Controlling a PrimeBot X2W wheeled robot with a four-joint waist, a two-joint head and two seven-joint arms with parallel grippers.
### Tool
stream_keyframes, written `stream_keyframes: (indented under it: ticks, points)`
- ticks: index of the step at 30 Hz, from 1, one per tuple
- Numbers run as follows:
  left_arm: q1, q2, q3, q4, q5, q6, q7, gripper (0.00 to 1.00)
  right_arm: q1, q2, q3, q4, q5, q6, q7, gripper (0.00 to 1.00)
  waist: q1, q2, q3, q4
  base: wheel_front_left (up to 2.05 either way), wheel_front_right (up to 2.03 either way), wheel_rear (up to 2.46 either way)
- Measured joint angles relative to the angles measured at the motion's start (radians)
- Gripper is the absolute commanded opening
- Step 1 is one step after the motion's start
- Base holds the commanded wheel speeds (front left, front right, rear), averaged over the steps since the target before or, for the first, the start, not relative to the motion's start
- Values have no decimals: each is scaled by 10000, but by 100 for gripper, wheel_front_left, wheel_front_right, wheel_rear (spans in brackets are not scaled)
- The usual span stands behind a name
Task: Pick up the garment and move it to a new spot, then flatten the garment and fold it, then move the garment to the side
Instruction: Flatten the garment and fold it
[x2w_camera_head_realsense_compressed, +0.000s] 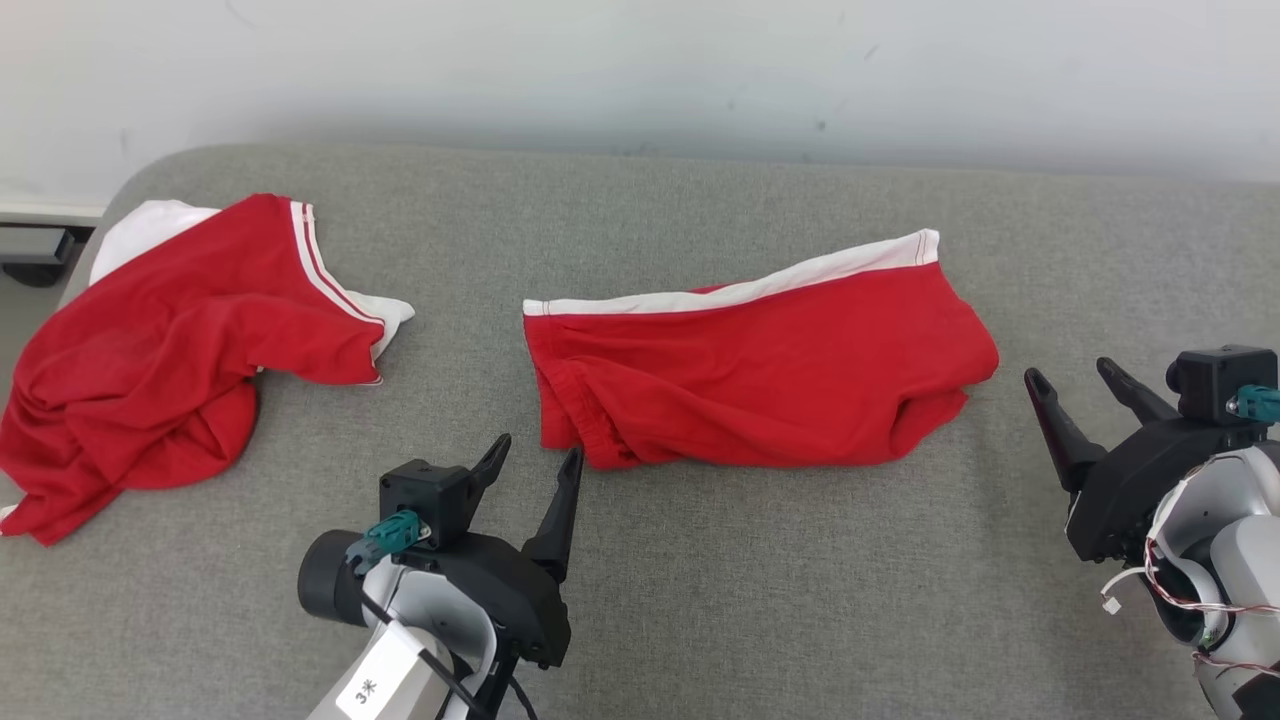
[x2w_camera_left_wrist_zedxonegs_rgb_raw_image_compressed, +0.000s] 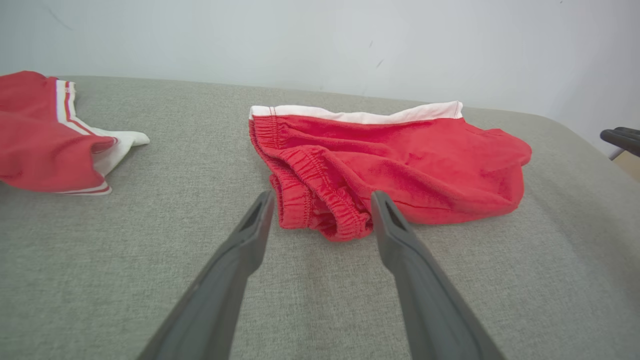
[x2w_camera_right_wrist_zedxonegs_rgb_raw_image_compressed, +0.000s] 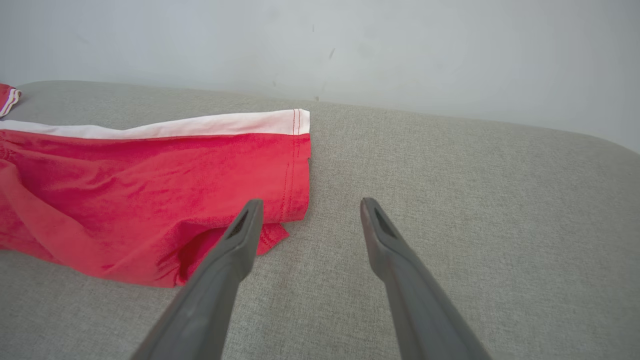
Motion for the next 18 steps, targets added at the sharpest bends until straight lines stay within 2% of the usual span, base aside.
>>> stream_keyframes:
  ticks: [4, 10, 18]
  points:
    - [-178, -113, -94, 173, 4, -15, 17, 100, 19, 82, 13, -38, 54, 0, 4, 100, 3, 0, 189, 11, 0, 0, 0]
    - [-488, -297, -343, 560, 13, -276, 222, 100, -204, 188, 121, -240, 58, 4, 13, 100, 3, 0, 545, -11, 0, 0, 0]
    - [-950, -422, -389, 1191, 15, -305, 351, 100, -621, 207, 219, -370, 42, 88, 27, 100, 4, 1, 1034, -205, 0, 0, 0]
